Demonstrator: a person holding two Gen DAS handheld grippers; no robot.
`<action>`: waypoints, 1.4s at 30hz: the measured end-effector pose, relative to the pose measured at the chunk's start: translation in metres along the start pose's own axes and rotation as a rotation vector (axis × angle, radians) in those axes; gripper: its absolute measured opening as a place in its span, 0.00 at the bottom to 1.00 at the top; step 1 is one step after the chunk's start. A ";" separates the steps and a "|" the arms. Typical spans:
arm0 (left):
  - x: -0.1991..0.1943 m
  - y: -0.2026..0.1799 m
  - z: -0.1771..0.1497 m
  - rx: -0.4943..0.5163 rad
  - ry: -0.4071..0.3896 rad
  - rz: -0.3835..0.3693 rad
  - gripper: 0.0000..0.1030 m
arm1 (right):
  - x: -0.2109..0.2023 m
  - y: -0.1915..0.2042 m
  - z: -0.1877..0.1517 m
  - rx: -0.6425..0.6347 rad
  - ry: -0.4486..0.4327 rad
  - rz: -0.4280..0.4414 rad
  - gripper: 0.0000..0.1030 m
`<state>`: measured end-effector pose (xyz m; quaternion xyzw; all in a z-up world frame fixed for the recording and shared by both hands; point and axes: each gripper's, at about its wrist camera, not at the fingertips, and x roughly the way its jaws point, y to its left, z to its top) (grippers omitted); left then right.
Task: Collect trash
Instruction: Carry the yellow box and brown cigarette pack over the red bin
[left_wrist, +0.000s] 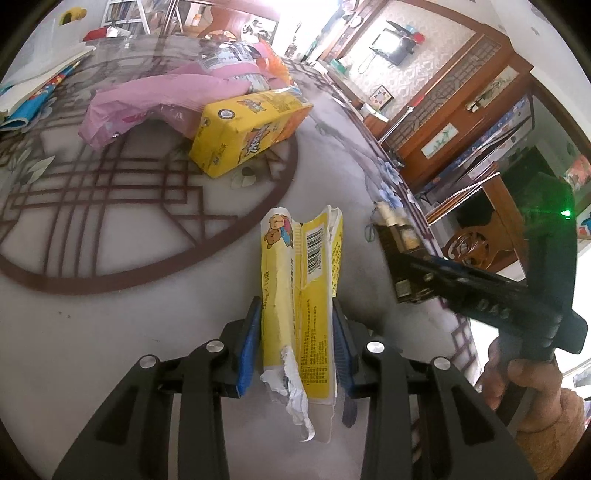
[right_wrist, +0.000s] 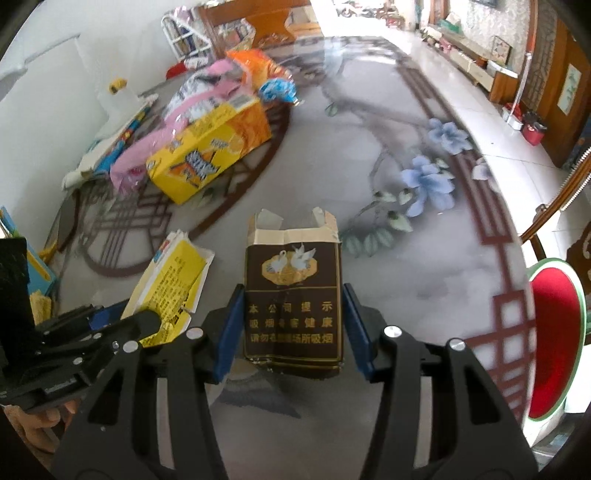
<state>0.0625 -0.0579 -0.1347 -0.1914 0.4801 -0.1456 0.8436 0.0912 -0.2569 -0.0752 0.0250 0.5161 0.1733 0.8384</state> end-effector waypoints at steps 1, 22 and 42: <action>0.000 0.000 0.000 -0.002 -0.001 -0.001 0.32 | -0.004 -0.003 0.001 0.012 -0.013 0.005 0.48; -0.038 -0.057 0.004 0.055 -0.083 -0.070 0.32 | -0.101 -0.024 -0.035 0.035 -0.191 0.067 0.48; -0.017 -0.166 0.001 0.164 -0.043 -0.183 0.32 | -0.140 -0.108 -0.075 0.233 -0.282 0.056 0.48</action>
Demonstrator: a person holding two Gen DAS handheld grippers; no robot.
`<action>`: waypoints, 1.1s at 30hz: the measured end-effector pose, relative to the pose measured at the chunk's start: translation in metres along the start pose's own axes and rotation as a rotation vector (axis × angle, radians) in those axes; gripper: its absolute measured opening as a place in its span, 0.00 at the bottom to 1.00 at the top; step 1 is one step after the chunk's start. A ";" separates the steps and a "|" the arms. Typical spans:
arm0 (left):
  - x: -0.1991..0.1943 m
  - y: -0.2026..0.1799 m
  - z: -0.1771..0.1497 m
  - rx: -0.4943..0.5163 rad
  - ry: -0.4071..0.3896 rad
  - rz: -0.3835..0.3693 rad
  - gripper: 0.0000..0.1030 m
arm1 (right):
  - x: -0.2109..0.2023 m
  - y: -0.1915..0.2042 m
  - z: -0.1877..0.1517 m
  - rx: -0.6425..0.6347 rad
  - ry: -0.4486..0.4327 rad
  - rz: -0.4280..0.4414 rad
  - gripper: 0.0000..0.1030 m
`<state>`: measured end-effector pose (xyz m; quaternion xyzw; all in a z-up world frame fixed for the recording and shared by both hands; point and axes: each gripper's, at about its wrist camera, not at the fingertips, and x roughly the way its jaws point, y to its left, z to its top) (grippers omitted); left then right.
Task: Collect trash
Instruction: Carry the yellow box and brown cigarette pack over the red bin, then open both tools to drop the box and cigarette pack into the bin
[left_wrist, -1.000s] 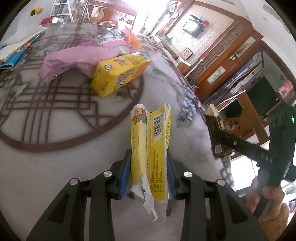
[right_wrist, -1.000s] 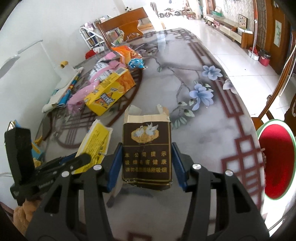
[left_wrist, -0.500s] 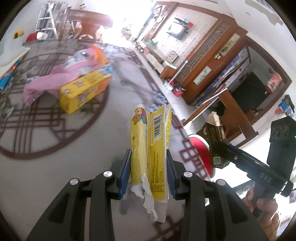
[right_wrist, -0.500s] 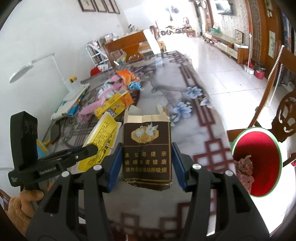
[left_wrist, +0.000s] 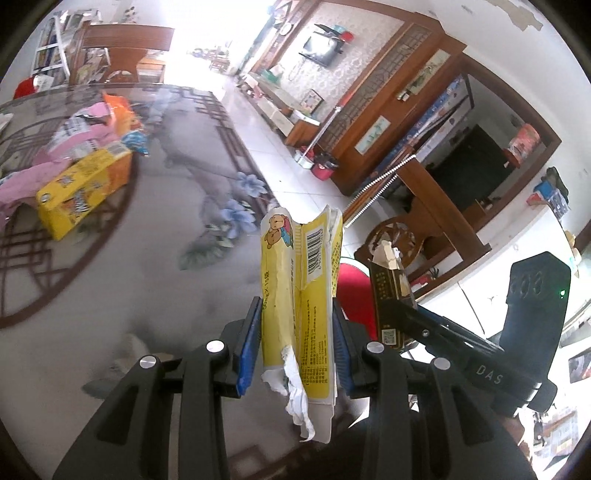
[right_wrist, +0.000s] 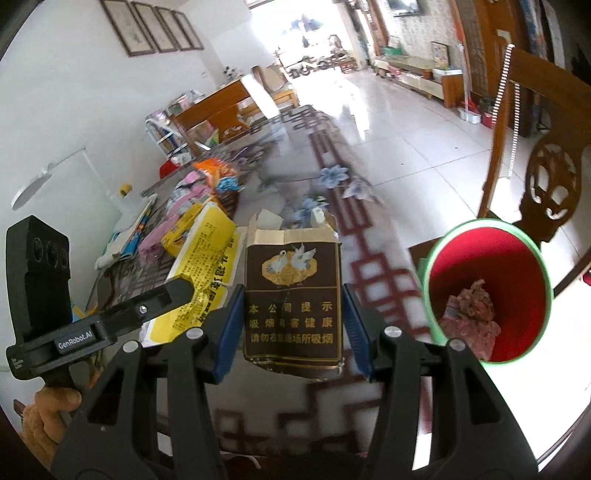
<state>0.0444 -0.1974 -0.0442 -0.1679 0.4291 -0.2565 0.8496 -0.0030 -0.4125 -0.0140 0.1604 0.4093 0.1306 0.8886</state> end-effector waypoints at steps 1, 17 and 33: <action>0.002 -0.002 0.000 0.002 0.003 -0.002 0.32 | -0.002 -0.006 0.000 0.007 -0.004 -0.011 0.48; 0.069 -0.037 0.002 0.059 0.129 -0.055 0.32 | -0.035 -0.103 -0.008 0.217 -0.092 -0.111 0.48; 0.142 -0.102 0.025 0.163 0.219 -0.165 0.32 | -0.035 -0.175 -0.018 0.398 -0.111 -0.166 0.48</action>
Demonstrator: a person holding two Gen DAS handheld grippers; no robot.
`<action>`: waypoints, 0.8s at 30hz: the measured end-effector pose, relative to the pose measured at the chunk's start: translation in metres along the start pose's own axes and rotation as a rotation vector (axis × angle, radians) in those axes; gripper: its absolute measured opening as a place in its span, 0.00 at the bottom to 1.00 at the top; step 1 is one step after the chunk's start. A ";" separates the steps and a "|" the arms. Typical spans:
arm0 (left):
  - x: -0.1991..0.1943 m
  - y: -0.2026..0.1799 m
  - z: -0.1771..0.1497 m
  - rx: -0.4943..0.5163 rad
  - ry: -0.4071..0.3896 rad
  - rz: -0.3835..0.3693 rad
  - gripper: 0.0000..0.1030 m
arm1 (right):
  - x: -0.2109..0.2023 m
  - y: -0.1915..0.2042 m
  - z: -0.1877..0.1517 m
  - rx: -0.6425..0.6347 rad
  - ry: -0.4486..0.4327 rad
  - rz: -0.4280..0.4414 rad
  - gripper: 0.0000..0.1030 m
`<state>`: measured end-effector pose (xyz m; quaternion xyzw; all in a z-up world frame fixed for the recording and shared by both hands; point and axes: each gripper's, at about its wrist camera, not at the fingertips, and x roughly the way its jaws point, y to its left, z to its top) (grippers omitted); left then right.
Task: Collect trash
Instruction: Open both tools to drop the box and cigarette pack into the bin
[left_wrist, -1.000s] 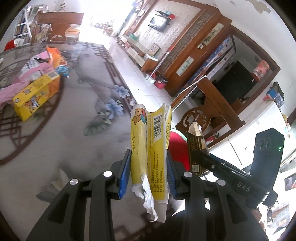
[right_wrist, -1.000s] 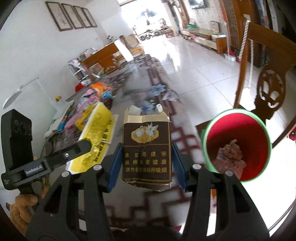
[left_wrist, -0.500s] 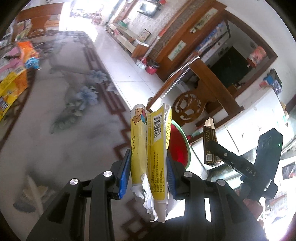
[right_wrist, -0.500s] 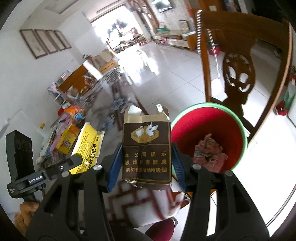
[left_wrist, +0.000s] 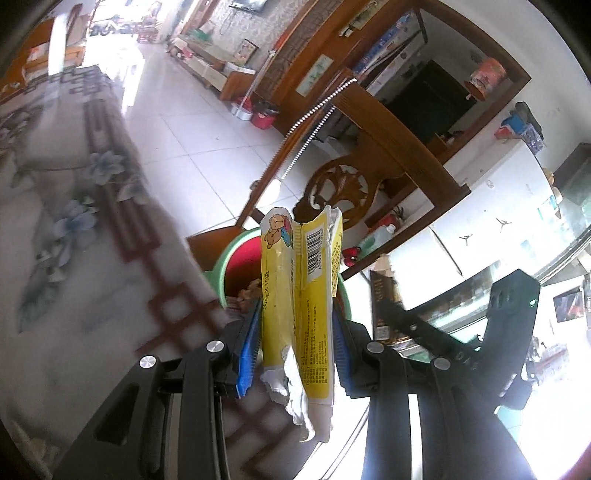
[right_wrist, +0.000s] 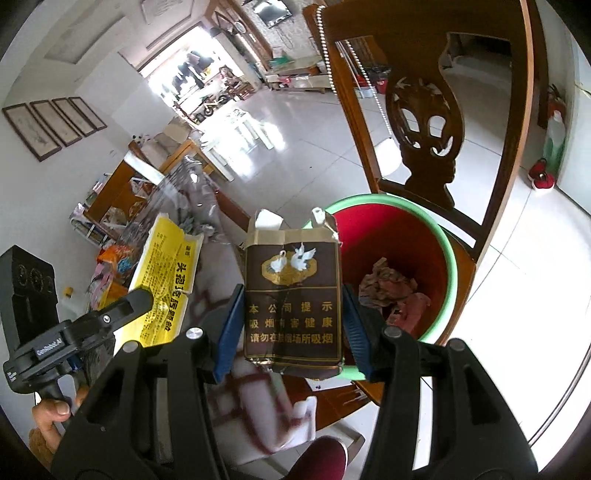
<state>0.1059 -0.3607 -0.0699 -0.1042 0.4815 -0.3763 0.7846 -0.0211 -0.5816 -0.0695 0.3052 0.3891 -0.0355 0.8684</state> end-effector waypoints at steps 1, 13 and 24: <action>0.004 -0.002 0.002 -0.002 0.003 -0.006 0.32 | 0.001 -0.002 0.001 0.002 0.000 -0.002 0.48; 0.018 -0.022 0.015 0.053 -0.001 -0.012 0.33 | 0.019 -0.012 0.010 0.013 -0.006 -0.030 0.51; 0.000 -0.011 0.011 0.033 -0.065 0.010 0.74 | 0.019 -0.018 0.014 0.053 -0.042 -0.085 0.81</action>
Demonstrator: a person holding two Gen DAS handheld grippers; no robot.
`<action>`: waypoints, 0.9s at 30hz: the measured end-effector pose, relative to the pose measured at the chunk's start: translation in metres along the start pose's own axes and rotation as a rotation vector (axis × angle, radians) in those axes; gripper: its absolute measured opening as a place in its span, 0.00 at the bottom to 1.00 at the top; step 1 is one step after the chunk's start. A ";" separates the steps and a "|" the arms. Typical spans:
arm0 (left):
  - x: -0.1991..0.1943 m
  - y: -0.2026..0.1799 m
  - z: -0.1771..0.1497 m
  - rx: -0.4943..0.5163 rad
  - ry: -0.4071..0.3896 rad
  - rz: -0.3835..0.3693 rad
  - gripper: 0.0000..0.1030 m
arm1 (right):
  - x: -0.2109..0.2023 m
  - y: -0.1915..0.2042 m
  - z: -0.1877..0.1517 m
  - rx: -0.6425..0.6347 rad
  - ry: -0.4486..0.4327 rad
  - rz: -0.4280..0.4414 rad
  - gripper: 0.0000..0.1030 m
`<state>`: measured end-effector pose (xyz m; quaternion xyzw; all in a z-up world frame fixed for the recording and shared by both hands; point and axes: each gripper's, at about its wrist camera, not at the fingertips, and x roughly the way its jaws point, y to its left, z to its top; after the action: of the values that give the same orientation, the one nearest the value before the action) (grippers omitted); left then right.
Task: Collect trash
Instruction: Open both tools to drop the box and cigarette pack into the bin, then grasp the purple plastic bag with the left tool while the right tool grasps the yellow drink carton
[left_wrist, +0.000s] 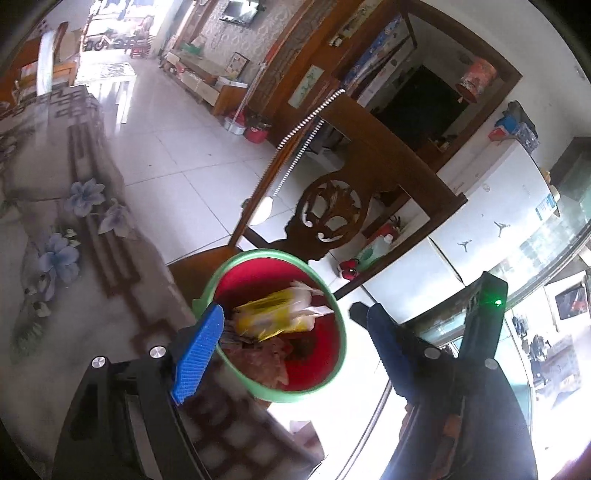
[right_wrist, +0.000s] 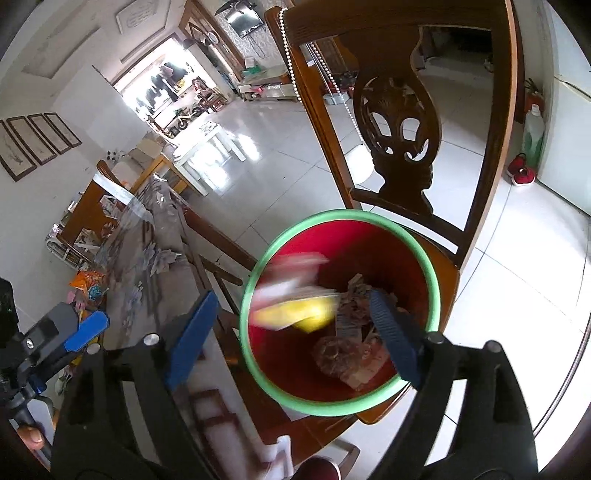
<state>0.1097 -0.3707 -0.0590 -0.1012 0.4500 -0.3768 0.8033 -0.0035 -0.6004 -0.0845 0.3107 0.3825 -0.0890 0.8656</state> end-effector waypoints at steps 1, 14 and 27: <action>-0.004 0.005 -0.001 -0.006 -0.006 0.006 0.74 | -0.003 0.003 -0.001 0.000 -0.001 0.004 0.81; -0.173 0.184 -0.035 -0.023 -0.089 0.561 0.75 | -0.008 0.159 -0.049 -0.108 0.170 0.499 0.85; -0.210 0.281 -0.029 0.102 0.074 0.906 0.75 | 0.007 0.231 -0.094 -0.290 0.252 0.526 0.85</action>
<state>0.1656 -0.0238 -0.0811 0.1591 0.4581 -0.0124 0.8745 0.0348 -0.3604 -0.0300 0.2807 0.4019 0.2321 0.8401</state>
